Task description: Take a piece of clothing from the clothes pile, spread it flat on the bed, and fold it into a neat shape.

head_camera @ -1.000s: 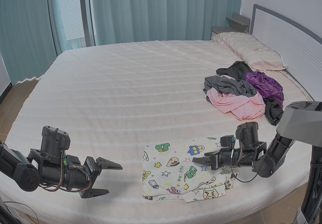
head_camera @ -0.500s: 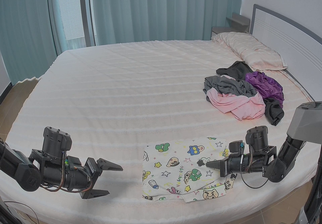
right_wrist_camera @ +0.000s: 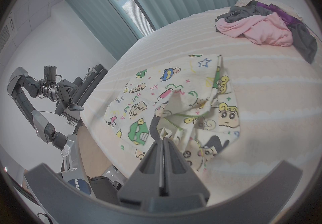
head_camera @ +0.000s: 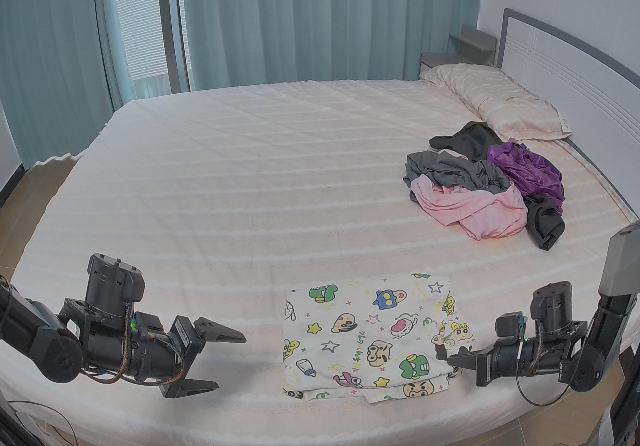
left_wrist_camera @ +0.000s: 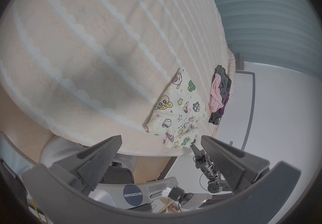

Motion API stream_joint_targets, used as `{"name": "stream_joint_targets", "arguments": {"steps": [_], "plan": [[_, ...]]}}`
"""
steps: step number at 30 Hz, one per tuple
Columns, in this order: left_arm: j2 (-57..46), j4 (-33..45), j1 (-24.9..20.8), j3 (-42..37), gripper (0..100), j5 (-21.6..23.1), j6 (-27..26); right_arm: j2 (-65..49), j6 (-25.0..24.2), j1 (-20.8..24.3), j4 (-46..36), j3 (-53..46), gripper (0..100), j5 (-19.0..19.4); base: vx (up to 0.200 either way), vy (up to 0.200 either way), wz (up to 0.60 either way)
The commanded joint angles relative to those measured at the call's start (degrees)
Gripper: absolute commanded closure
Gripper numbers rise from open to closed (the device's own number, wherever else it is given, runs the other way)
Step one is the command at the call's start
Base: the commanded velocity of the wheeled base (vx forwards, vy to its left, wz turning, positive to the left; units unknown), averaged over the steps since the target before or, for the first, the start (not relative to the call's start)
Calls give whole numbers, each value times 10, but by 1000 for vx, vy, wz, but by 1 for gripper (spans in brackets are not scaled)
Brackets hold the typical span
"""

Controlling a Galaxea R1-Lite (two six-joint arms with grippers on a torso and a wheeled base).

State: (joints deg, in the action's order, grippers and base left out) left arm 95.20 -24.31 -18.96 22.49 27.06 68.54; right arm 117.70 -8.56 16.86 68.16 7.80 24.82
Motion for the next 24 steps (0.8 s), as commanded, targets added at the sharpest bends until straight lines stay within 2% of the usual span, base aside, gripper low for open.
{"name": "stream_joint_targets", "arguments": {"steps": [1,4,8,9,19,24], "plan": [[2,0,-6,-3,0,-1,0,40,1,-14,63,-63,100,0,0,0,0],[2,0,-6,-3,0,-1,0,72,-1,-17,113,-78,100,-6,0,0,0],[2,0,-6,-3,0,-1,0,82,-2,-17,115,-78,100,-17,0,0,0],[2,0,-6,-3,0,-1,0,82,-3,-17,114,-78,0,-18,0,0,0],[2,0,-6,-3,0,-1,0,16,-9,-36,72,-78,0,-18,0,0,0],[2,0,-6,-3,0,-1,0,-45,-93,-31,80,-78,0,-8,0,0,0]]}}
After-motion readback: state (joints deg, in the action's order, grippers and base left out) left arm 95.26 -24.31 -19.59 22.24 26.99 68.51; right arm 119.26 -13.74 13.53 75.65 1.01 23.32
